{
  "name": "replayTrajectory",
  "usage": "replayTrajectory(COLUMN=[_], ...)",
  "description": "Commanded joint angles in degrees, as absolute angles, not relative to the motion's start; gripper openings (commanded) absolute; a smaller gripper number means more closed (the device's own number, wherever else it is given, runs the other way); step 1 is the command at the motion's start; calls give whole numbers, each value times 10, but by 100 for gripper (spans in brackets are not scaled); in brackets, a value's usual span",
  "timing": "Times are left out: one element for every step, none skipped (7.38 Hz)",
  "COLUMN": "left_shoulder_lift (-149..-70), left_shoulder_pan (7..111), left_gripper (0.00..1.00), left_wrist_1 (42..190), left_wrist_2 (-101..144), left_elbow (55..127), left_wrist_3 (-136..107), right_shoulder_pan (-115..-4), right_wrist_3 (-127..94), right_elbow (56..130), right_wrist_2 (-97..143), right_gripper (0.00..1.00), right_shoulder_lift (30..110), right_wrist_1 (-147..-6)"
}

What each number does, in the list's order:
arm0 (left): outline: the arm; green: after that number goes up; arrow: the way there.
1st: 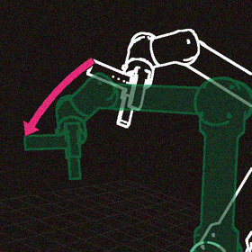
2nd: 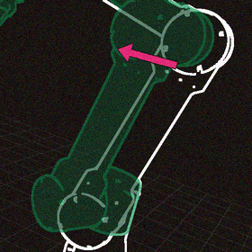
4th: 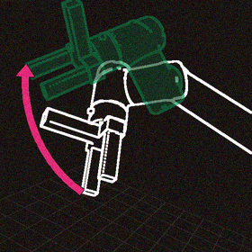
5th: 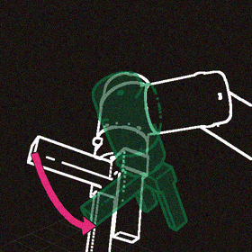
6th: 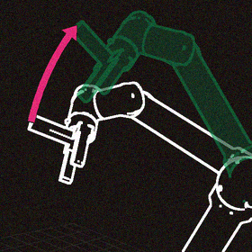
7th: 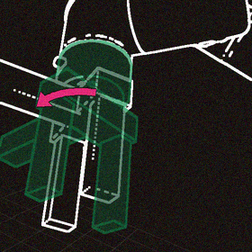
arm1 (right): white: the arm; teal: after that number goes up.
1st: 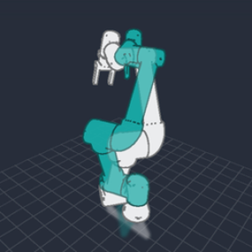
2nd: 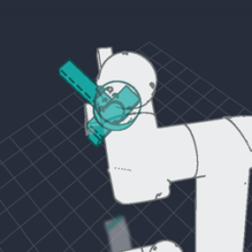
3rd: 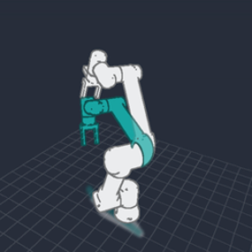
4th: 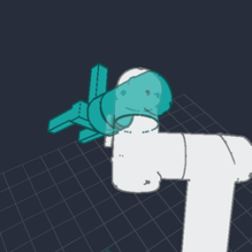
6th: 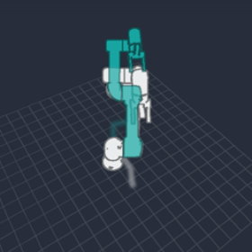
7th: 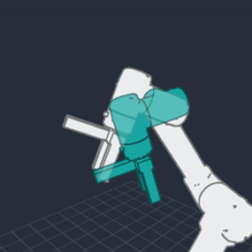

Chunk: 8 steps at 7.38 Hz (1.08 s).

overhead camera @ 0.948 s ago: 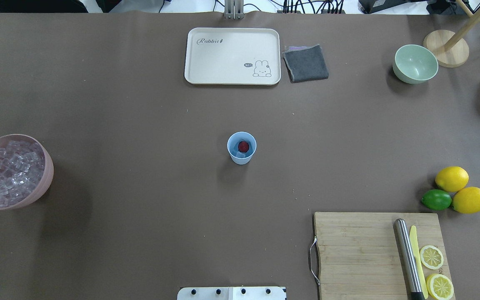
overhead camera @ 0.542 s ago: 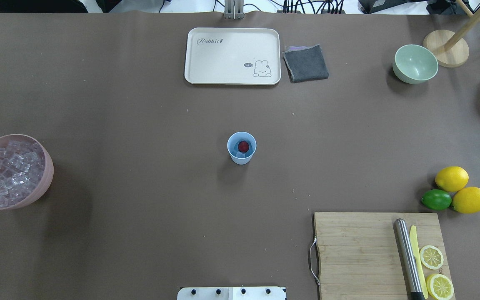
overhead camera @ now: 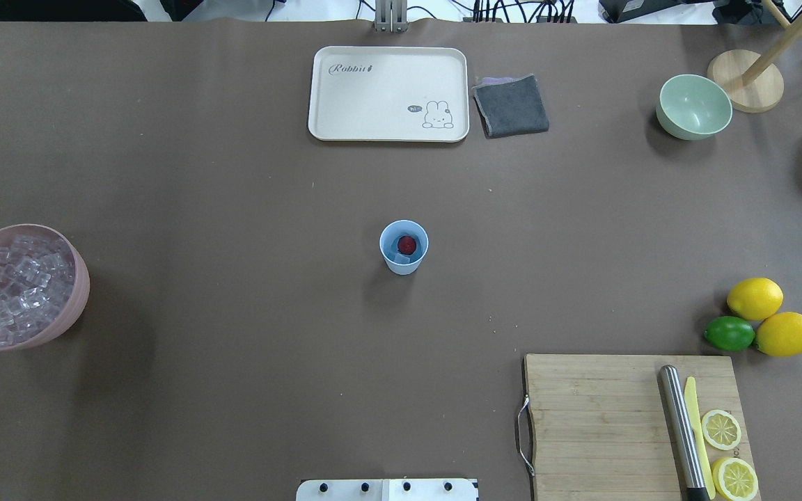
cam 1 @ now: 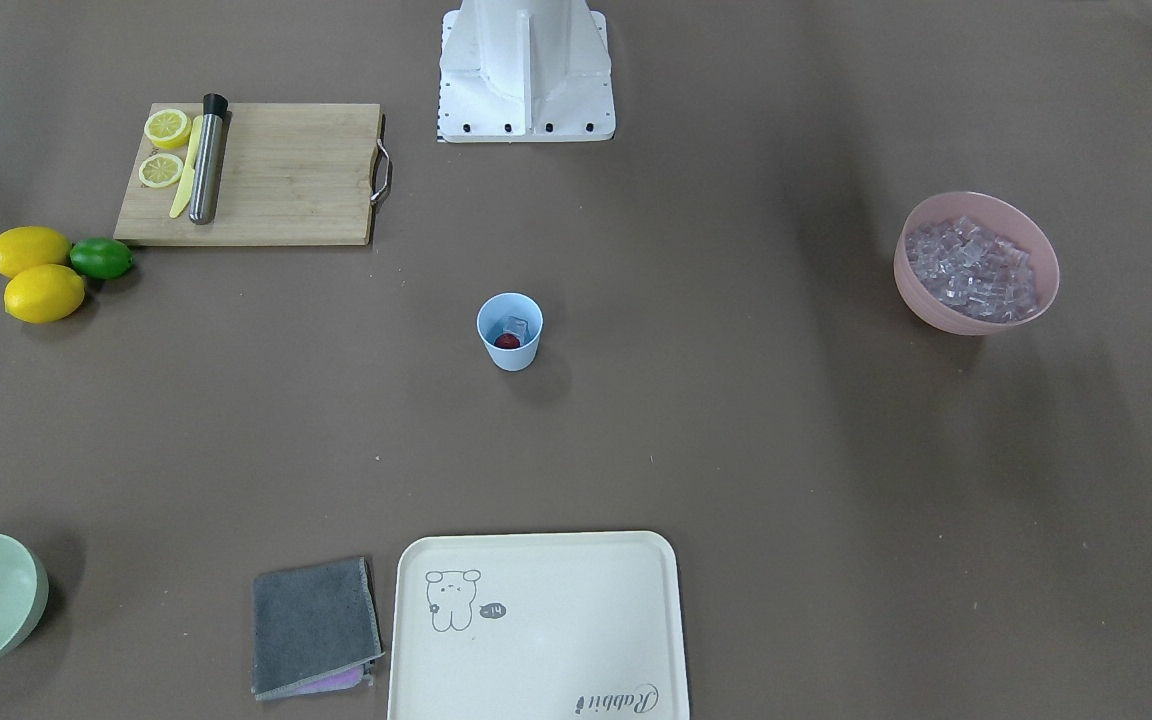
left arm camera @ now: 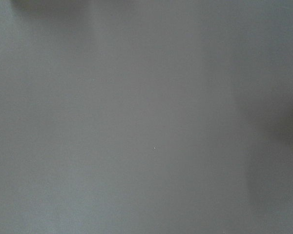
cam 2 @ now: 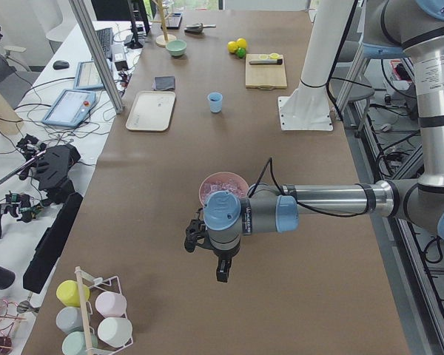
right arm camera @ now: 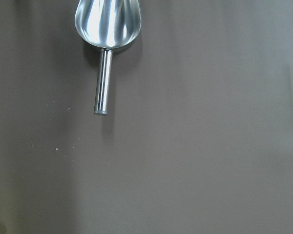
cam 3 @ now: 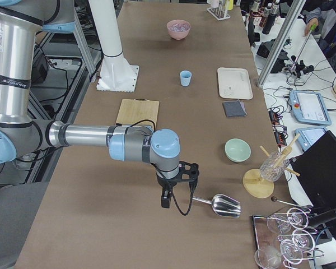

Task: Put ice and strawberries in cup

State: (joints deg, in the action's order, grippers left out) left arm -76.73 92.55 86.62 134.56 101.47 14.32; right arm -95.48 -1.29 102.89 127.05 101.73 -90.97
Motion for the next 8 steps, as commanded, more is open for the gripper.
replayTrajectory(left_shoulder_lift=[-767, -767, -767, -767, -767, -767, -767, -767], left_shoulder_pan=[925, 925, 925, 925, 926, 925, 925, 925], left_gripper=[100, 100, 100, 100, 100, 100, 100, 100], left_wrist_1=[867, 867, 867, 867, 867, 867, 867, 867], left_wrist_2=[1346, 1346, 1346, 1346, 1346, 1346, 1346, 1346], left_elbow=[1017, 1017, 1018, 1018, 1018, 1016, 1016, 1016], left_wrist_3=[143, 143, 143, 143, 143, 143, 143, 143], right_shoulder_pan=[-954, -954, -955, -955, -955, -955, -955, -955], right_wrist_3=[-13, -13, -12, -11, -11, -11, -11, -11], right_elbow=[1032, 1034, 1028, 1028, 1028, 1028, 1028, 1028], right_wrist_2=[1272, 1285, 1306, 1309, 1309, 1308, 1308, 1308], right_gripper=[100, 100, 100, 100, 100, 100, 100, 100], right_shoulder_lift=[1016, 1018, 1022, 1026, 1026, 1026, 1026, 1026], right_wrist_1=[-911, -893, -855, -841, -841, -841, -841, -841])
